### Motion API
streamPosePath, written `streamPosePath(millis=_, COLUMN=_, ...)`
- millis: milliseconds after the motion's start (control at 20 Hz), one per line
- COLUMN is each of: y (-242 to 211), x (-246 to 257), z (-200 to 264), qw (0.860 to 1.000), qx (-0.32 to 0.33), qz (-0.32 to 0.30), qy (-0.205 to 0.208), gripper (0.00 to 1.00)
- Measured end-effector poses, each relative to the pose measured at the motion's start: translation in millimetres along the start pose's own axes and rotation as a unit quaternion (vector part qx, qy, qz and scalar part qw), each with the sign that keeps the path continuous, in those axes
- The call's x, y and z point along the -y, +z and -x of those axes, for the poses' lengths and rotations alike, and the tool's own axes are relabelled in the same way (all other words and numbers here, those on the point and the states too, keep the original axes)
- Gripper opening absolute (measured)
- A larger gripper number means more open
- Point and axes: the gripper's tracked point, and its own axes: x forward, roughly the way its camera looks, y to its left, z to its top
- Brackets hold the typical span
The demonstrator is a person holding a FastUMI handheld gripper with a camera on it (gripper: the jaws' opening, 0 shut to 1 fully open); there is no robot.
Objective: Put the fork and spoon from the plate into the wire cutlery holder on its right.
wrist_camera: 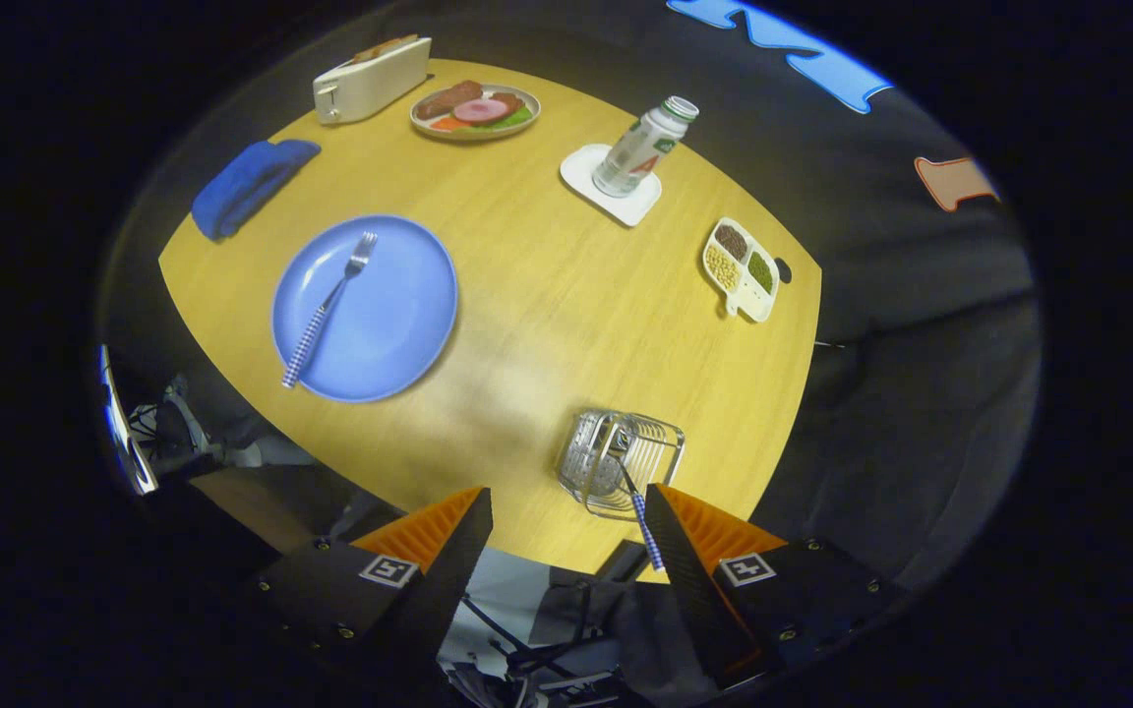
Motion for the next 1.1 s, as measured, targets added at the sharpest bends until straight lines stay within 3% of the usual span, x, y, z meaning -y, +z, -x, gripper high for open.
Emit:
streamPosePath(millis=600, y=66, x=-108, z=11, qw=0.989, qx=0.131, qz=-0.065, qy=0.033, gripper=0.96)
streamPosePath(millis=1100, y=96, x=-155, z=11, qw=0.982, qx=0.158, qz=-0.084, qy=0.054, gripper=0.96)
